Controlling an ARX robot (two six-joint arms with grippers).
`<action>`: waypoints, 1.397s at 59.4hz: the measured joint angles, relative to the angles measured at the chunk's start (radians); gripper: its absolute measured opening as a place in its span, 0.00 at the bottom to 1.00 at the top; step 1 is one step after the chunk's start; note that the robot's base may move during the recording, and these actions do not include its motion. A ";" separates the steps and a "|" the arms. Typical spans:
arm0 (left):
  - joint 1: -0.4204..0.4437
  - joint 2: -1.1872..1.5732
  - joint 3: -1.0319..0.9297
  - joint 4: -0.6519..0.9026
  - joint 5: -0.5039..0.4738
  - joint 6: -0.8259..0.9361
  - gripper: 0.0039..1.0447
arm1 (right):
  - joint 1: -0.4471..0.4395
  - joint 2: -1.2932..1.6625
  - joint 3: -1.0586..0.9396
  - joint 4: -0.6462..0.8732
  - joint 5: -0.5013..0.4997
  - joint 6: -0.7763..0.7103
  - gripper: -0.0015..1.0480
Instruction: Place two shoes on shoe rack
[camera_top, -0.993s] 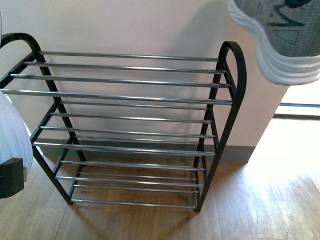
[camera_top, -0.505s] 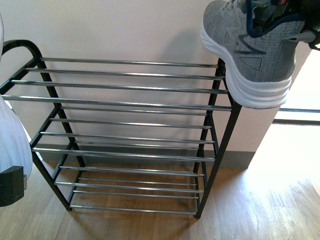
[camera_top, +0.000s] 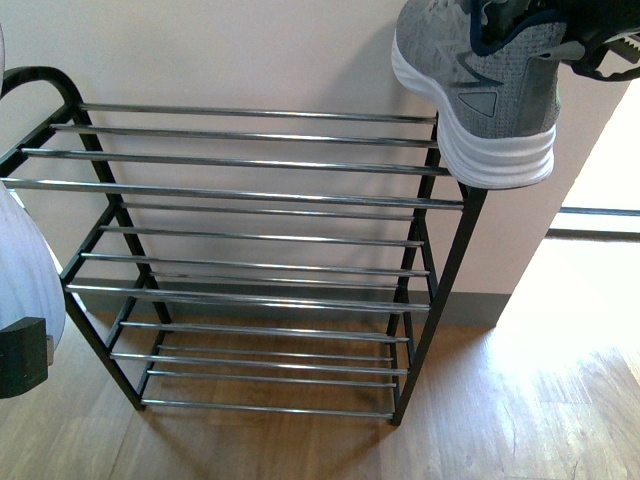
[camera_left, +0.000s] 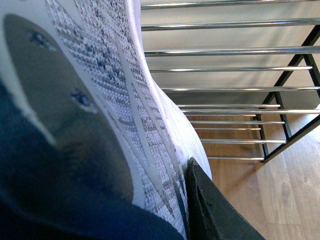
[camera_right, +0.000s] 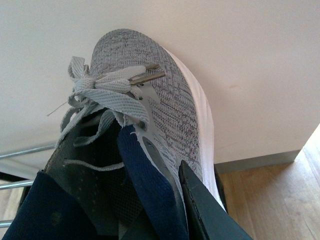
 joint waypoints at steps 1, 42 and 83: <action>0.000 0.000 0.000 0.000 0.000 0.000 0.02 | 0.000 -0.002 0.000 0.000 0.000 0.000 0.01; 0.000 0.000 0.000 0.000 0.000 0.000 0.02 | 0.084 -0.042 -0.005 -0.027 -0.008 0.023 0.01; 0.000 0.000 0.000 0.000 0.000 0.000 0.02 | 0.082 0.134 0.100 -0.068 0.000 0.034 0.01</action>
